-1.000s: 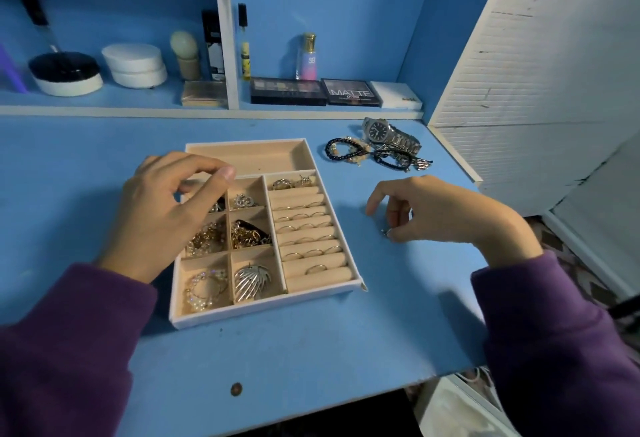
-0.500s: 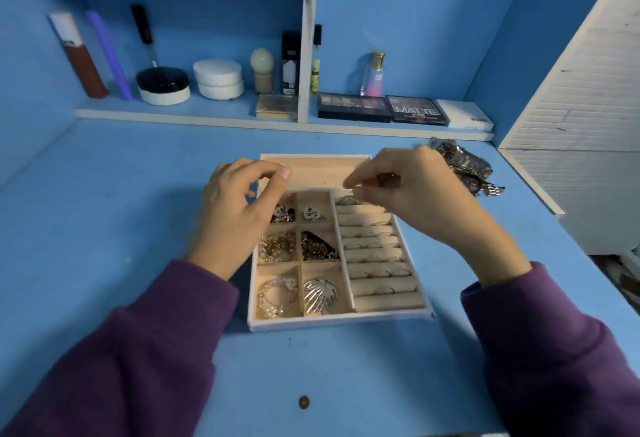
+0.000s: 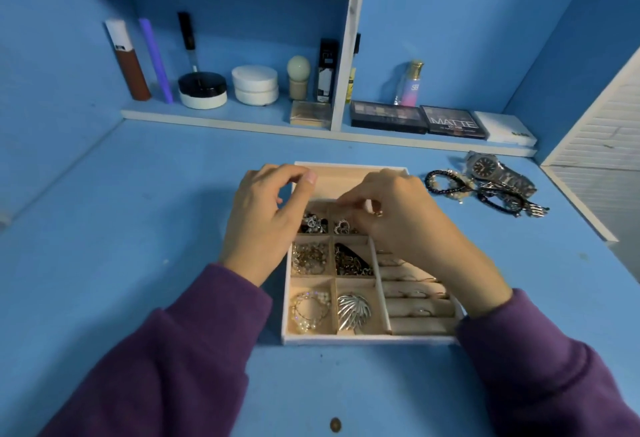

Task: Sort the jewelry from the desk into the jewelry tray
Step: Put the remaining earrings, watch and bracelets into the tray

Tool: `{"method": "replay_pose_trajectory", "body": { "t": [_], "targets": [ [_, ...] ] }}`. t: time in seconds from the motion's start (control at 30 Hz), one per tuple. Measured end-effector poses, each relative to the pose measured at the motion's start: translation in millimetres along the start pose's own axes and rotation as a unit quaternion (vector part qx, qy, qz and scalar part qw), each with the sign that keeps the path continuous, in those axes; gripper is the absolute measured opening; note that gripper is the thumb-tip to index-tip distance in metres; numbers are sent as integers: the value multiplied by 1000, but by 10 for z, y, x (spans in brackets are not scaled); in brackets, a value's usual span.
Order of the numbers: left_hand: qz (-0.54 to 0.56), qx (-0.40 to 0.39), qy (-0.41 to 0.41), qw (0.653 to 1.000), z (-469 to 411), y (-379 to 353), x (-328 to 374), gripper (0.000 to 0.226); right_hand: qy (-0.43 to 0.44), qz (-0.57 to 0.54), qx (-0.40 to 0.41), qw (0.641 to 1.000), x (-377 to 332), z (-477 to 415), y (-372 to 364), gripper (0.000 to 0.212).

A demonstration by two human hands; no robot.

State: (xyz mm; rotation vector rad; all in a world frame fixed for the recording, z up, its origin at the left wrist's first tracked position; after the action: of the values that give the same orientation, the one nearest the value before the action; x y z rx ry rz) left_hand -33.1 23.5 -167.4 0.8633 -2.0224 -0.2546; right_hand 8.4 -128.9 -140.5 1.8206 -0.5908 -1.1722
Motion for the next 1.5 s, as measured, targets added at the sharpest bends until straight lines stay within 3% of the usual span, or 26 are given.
{"method": "replay_pose_trajectory", "body": {
  "t": [0.1,0.23,0.37,0.47,0.7,0.83,1.2,1.33,1.5],
  "targets": [
    [-13,-10,32,999,-8,-10,-84,25,-21,9,70,997,133,-27,85,17],
    [-8,-29,86,996,-93,-15,-191,33,-112,-14,135,984,466,-97,213,16],
    [-16,-63,125,990,-288,-38,-242,36,-201,-81,95,972,756,-185,235,32],
    [-33,-81,130,988,-403,-77,-261,39,-221,-119,56,966,828,-209,177,32],
    [-78,-97,96,988,-458,-112,-246,35,-205,-110,79,969,796,-193,180,25],
    [-86,-103,81,988,-456,-104,-204,24,-212,-122,52,968,778,-158,205,26],
    [-102,-133,92,982,-451,-100,-179,26,-225,-117,32,967,794,-115,239,27],
    [-168,-173,30,970,-486,-110,-68,36,-223,-141,19,964,809,-102,247,28],
    [-144,-221,-72,962,-684,-265,358,27,-218,-75,139,963,975,-134,439,17]
  ]
}}
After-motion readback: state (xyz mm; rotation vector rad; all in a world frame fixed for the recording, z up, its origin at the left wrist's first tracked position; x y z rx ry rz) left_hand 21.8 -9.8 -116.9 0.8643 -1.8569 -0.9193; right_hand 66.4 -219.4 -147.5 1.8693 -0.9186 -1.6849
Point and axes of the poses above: each hand's wrist, its own z-axis away from the middle knuckle, its own y-axis out of the back of the hand, x = y × z, the point moved 2 cm from there along -z, towards the middle knuckle, and after that the axes turned 12 degrees about -y, right-handed, at the moved point
